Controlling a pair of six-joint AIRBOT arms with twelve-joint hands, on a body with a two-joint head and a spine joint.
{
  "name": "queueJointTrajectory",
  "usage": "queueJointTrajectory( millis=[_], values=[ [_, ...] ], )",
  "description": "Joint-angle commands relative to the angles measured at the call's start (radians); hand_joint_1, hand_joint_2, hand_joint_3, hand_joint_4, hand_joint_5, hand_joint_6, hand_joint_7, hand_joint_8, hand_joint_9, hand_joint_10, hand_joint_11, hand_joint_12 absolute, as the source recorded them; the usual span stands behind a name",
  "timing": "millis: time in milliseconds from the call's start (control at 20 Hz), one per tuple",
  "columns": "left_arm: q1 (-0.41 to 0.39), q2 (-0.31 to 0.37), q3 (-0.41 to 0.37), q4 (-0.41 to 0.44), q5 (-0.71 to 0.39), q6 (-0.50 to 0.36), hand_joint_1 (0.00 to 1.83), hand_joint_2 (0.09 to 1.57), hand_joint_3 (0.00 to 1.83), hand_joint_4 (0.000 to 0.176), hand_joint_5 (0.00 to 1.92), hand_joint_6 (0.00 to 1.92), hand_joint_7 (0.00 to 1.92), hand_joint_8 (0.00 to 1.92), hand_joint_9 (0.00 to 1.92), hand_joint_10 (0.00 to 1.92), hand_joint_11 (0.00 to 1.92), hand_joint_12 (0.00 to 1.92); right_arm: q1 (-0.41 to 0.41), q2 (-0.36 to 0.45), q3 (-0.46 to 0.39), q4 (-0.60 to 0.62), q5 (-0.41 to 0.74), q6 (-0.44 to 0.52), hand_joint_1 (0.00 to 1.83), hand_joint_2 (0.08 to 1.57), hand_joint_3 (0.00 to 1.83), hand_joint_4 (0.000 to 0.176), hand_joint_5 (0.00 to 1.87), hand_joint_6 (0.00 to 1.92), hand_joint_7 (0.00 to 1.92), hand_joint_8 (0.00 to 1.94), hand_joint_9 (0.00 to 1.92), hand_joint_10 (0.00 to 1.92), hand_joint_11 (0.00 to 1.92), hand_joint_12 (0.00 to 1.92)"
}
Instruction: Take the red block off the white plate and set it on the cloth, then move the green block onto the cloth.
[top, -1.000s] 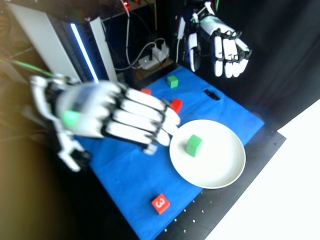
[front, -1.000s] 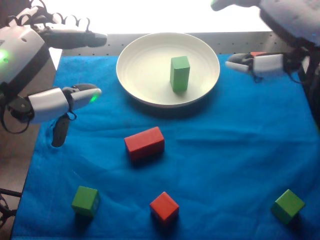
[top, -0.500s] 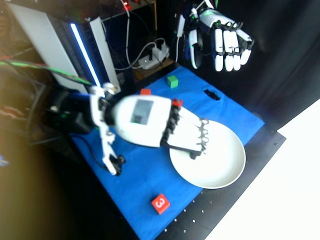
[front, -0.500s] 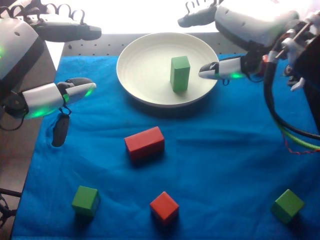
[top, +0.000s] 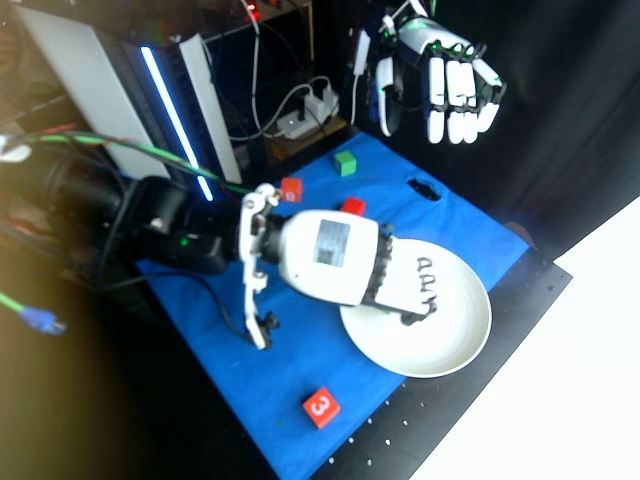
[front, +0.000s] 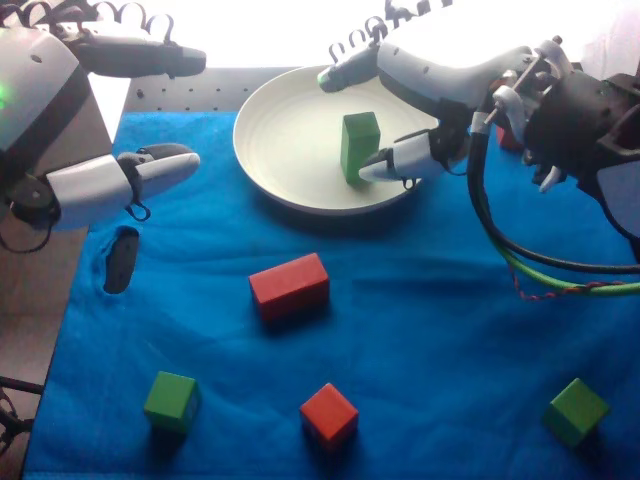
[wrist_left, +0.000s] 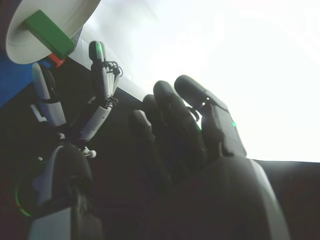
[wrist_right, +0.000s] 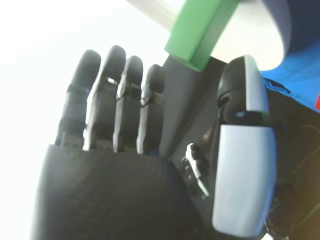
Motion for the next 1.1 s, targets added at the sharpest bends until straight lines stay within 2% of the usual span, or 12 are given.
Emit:
queueJointTrajectory(
  millis=[0,150,200,350,450,700,750,800,850,900,1000,1050],
  values=[
    [-0.012,0.001,0.002,0.015,-0.122,0.001,0.79,1.09,0.0,0.024,0.75,0.01,0.67,0.01,0.65,0.05,0.15,1.21,0.02,-0.003,0.008,-0.004,-0.099,-0.001,1.05,0.87,0.0,0.0,0.67,0.0,0.78,0.02,0.55,0.66,0.16,1.57],
    [-0.014,0.0,0.001,0.017,-0.125,0.001,0.8,1.09,0.0,0.045,0.75,0.01,0.66,0.01,0.65,0.05,0.13,1.24,0.02,-0.023,0.03,0.001,-0.077,-0.001,1.08,0.89,0.0,0.0,0.64,0.0,0.79,0.02,0.58,0.65,0.19,1.55],
    [-0.015,0.0,0.001,0.018,-0.125,0.001,0.78,1.09,0.0,0.042,0.75,0.01,0.67,0.01,0.66,0.05,0.15,1.26,0.02,-0.029,0.037,0.001,-0.071,-0.001,1.09,0.91,0.0,0.0,0.63,0.0,0.86,0.04,0.59,0.83,0.27,1.64],
    [-0.017,0.0,0.001,0.021,-0.127,0.001,0.77,1.11,0.0,0.057,0.75,0.0,0.66,0.01,0.65,0.05,0.13,1.25,0.02,-0.053,0.068,0.009,-0.042,-0.001,1.1,0.94,0.0,0.0,0.64,0.0,0.83,0.02,0.56,0.76,0.23,1.6],
    [-0.017,0.0,0.0,0.021,-0.131,0.001,0.74,1.12,0.0,0.075,0.73,0.0,0.65,0.0,0.62,0.04,0.1,1.22,0.02,-0.062,0.085,0.018,-0.029,-0.001,1.13,0.95,0.0,0.0,0.68,0.01,0.87,0.04,0.53,0.94,0.24,1.69],
    [-0.017,0.0,-0.001,0.022,-0.136,0.001,0.72,1.13,0.0,0.067,0.74,0.0,0.66,0.0,0.66,0.04,0.17,1.16,0.02,-0.065,0.096,0.029,-0.022,-0.001,1.3,1.01,0.0,0.0,0.92,0.01,1.01,0.03,0.71,0.54,0.15,1.52],
    [-0.017,0.0,-0.002,0.022,-0.136,0.001,0.73,1.13,0.0,0.066,0.74,0.0,0.65,0.0,0.65,0.03,0.17,1.15,0.02,-0.065,0.097,0.029,-0.022,-0.001,1.25,1.06,0.01,0.0,1.0,0.71,1.07,0.7,0.83,0.51,0.29,1.45],
    [-0.017,0.0,-0.002,0.022,-0.137,0.001,0.73,1.13,0.0,0.066,0.74,0.0,0.65,0.0,0.65,0.03,0.17,1.15,0.02,-0.065,0.098,0.029,-0.022,-0.001,1.25,1.06,0.01,0.0,1.0,0.71,1.07,0.7,0.83,0.51,0.29,1.45],
    [-0.017,0.0,-0.002,0.022,-0.138,0.001,0.73,1.13,0.0,0.056,0.73,0.0,0.66,0.0,0.66,0.04,0.18,1.15,0.02,-0.065,0.098,0.031,-0.022,-0.001,1.23,1.11,0.01,0.008,0.95,0.97,0.99,0.97,0.86,0.52,0.32,1.51],
    [-0.017,0.0,-0.003,0.021,-0.14,0.001,0.72,1.14,0.0,0.049,0.72,0.0,0.66,0.0,0.66,0.03,0.16,1.18,0.02,-0.065,0.099,0.033,-0.022,-0.001,1.22,1.13,0.0,0.009,0.97,1.0,0.93,1.08,0.87,0.59,0.36,1.53],
    [-0.017,0.0,-0.003,0.021,-0.14,0.001,0.74,1.14,0.0,0.029,0.73,0.0,0.67,0.0,0.66,0.03,0.16,1.17,0.02,-0.065,0.099,0.033,-0.022,-0.001,1.23,1.13,0.0,0.0,0.98,1.05,0.93,1.02,0.86,0.63,0.42,1.48],
    [-0.017,0.0,-0.003,0.021,-0.141,0.001,0.76,1.14,0.0,0.019,0.74,0.0,0.68,0.01,0.67,0.03,0.18,1.14,0.02,-0.065,0.099,0.033,-0.022,-0.001,1.34,1.13,0.0,0.0,0.98,1.0,0.91,1.01,0.82,1.21,0.49,1.48]
  ],
)
